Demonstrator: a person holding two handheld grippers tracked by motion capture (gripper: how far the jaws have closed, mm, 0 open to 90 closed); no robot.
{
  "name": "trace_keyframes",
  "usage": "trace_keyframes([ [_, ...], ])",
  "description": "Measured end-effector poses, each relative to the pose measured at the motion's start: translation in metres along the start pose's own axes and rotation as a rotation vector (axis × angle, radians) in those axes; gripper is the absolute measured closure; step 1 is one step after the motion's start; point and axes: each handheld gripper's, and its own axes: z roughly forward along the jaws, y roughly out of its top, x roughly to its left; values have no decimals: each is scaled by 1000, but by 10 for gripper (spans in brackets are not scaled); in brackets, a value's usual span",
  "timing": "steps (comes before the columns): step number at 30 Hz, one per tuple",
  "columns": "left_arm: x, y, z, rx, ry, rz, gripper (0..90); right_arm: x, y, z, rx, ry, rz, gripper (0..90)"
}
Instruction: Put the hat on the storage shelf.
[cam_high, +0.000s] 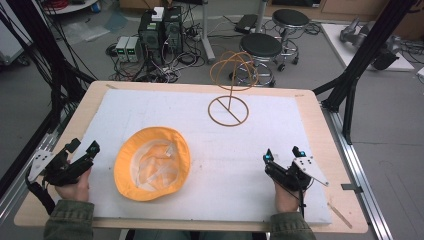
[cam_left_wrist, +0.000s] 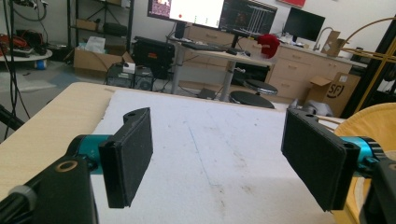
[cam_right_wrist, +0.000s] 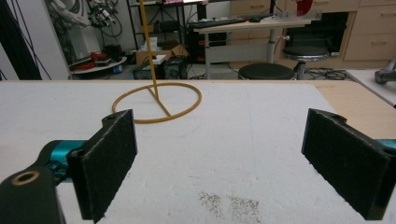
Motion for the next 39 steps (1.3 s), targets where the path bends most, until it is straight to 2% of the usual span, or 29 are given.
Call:
trace_keyframes([
  [10, 0, 1, 0, -1, 2, -3, 252, 0, 0, -1, 1, -2, 5, 92],
  [14, -1, 1, 0, 2, 1, 8, 253, 0, 0, -1, 2, -3, 5, 92],
  [19, 1, 1, 0, 2, 0, -8, 257, 1, 0, -1, 4, -5, 8, 92],
  [26, -1, 1, 0, 1, -8, -6, 257, 0, 0, 0, 11, -3, 13, 92],
  [32, -6, 3, 0, 1, -44, -9, 257, 0, 0, 0, 11, 0, 14, 92],
  [34, -10, 3, 2, 13, -58, 11, 261, 0, 0, 0, 13, 1, 15, 92],
  [39, -18, 2, 6, 35, -102, 27, 270, 0, -1, 2, 27, 3, 11, 92],
])
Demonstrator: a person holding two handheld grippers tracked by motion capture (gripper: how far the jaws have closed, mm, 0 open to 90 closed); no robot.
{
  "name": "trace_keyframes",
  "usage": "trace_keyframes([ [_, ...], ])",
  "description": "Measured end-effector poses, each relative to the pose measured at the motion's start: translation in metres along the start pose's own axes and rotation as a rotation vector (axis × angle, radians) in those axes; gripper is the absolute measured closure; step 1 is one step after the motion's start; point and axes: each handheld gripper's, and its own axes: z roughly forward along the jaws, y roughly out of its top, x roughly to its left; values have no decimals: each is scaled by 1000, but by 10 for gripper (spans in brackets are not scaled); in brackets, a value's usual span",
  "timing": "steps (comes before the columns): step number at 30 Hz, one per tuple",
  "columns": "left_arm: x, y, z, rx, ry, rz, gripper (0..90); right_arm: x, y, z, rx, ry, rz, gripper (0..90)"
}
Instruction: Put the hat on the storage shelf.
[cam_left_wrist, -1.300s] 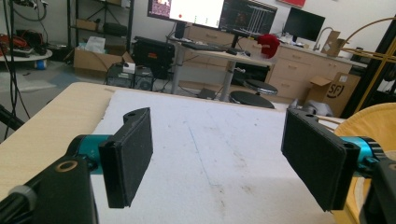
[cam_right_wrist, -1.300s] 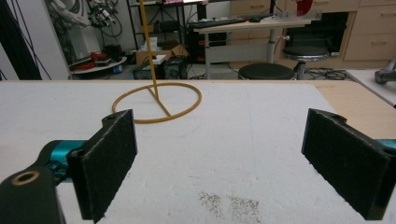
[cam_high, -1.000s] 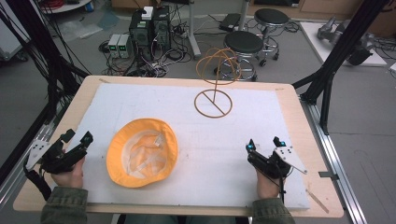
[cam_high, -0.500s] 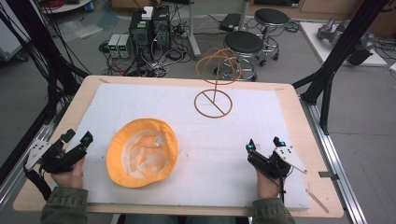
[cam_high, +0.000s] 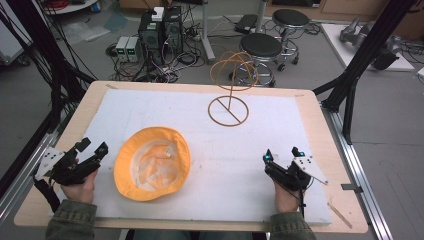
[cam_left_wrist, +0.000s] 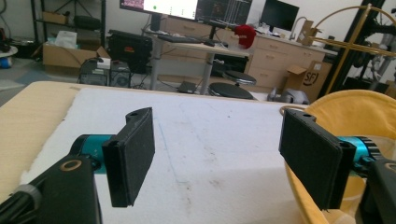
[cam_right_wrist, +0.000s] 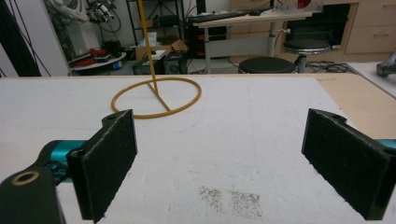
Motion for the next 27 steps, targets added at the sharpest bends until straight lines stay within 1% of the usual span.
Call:
trace_keyframes([
  [5, -2, 2, -1, -1, -15, -3, 270, 0, 0, 0, -2, 2, -2, 92],
  [8, -6, 3, -1, -1, -29, -3, 270, 0, 0, 0, -3, 2, -5, 92],
  [9, -8, 4, 0, 3, -36, 5, 270, 1, 0, 0, 2, 7, -3, 92],
  [10, -12, 5, 1, 12, -54, 21, 270, 1, 0, 1, 1, 9, -3, 92],
  [11, -12, 5, 1, 12, -54, 21, 270, 1, 0, 1, 2, 10, -3, 92],
  [12, -15, 6, 2, 23, -72, 30, 270, 1, 0, 1, 2, 11, -3, 92],
  [14, -15, 6, 2, 28, -80, 31, 270, 1, 0, 0, 2, 11, -2, 92],
  [15, -17, 6, 3, 42, -99, 31, 270, 1, 0, 1, 2, 12, -3, 92],
  [20, -19, 6, 5, 61, -116, 24, 287, 1, 0, 1, 2, 12, 0, 92],
  [26, -18, 6, 6, 76, -120, 17, 287, 1, 0, 1, 1, 13, 0, 92],
  [27, -18, 5, 7, 81, -128, 15, 287, 1, 0, 0, 1, 13, 0, 92],
])
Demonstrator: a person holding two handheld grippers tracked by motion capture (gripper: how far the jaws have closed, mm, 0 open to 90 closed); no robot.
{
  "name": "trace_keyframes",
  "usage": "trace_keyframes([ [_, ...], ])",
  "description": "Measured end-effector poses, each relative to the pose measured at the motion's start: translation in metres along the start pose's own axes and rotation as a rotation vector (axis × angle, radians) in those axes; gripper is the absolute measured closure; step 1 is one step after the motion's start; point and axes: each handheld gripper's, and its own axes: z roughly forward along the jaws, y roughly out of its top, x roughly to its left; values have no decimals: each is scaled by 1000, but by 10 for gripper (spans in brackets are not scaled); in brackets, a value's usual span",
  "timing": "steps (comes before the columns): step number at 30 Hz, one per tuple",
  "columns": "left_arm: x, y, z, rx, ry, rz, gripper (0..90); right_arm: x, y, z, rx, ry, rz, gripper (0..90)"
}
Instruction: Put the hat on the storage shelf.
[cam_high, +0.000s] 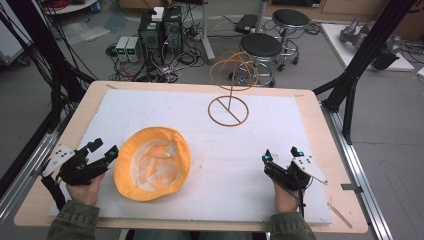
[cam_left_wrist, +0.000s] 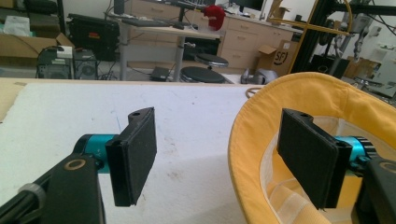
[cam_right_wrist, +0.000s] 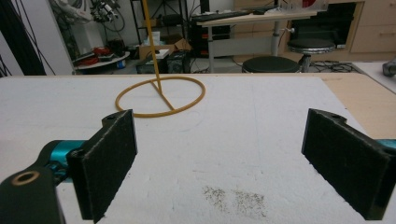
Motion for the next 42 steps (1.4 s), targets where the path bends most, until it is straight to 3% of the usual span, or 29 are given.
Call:
trace_keyframes([
  [15, 2, -2, 12, 48, -13, -29, 299, 1, 0, 1, 2, 7, 6, 92],
  [21, 3, -4, 21, 84, -47, -36, 300, 1, -1, 2, 4, 8, -5, 92],
  [30, 2, -3, 34, 165, -100, -34, 337, 1, -1, 2, 10, 14, 4, 92],
  [33, 4, -4, 39, 188, -114, -56, 349, 1, -1, 2, 9, 16, 6, 92],
  [37, 6, -4, 48, 269, -137, -74, 359, 0, -1, 2, 8, 20, 8, 92],
  [42, 5, -4, 50, 288, -150, -77, 411, 0, -1, 2, 10, 20, 14, 92],
])
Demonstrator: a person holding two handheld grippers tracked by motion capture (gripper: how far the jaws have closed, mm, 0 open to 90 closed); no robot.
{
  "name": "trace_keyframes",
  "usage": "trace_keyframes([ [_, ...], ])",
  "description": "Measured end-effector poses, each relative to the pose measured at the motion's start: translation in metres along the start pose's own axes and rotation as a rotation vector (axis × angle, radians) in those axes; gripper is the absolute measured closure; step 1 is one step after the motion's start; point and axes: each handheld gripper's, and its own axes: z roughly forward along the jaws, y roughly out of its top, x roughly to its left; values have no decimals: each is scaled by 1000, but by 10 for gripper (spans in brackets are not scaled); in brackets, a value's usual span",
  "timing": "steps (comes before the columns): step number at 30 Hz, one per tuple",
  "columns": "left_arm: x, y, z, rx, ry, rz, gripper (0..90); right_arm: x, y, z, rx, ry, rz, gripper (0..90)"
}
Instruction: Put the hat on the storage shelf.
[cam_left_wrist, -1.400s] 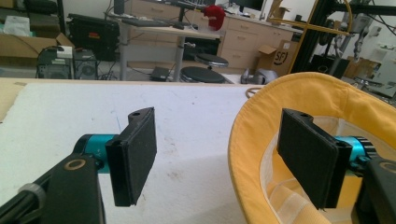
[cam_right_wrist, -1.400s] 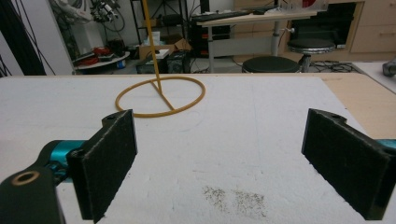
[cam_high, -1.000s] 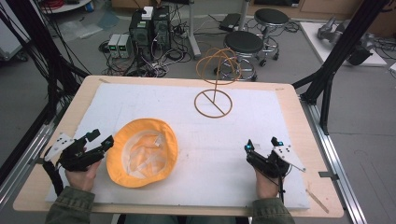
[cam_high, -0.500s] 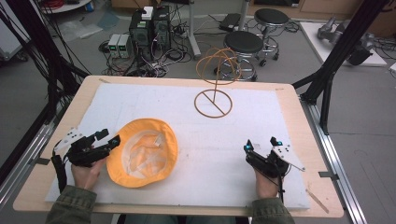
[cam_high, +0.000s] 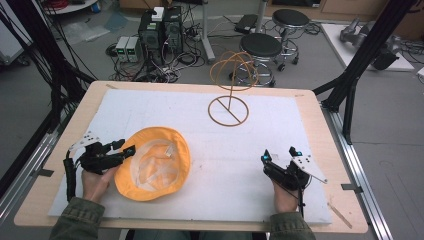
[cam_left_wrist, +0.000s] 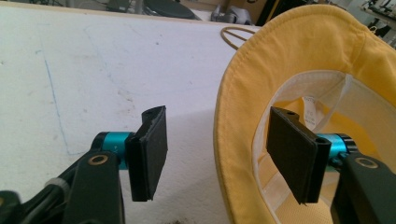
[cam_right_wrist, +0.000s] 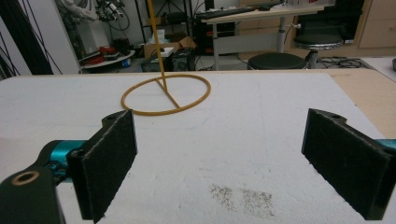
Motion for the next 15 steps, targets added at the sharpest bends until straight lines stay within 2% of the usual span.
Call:
trace_keyframes([
  [2, 0, 0, 0, 3, -3, 0, 442, 0, 0, 0, 0, 1, -1, 92],
  [4, 1, 0, -1, 5, -3, -29, 477, 0, 0, 0, 0, 1, 2, 92],
  [7, 2, 1, -1, 16, -5, -44, 571, 0, 0, 0, -3, 4, 6, 92],
  [8, 2, 1, -1, 16, -5, -44, 614, 0, 0, 0, -1, 3, 7, 92],
  [9, 2, 0, 0, 28, -33, -50, 672, 0, 0, 0, -1, 4, 5, 92],
  [12, 2, 0, -1, 23, -33, -51, 850, 0, 0, 0, -2, 4, 4, 92],
  [13, 1, 2, -4, -6, -48, -60, 860, 0, 0, 0, -3, 6, 7, 92],
  [14, 1, 2, -4, -6, -48, -60, 862, 0, 0, 0, -3, 6, 7, 92],
  [15, -2, 2, -4, -14, -46, -34, 864, 0, 0, 0, -2, 4, 8, 92],
])
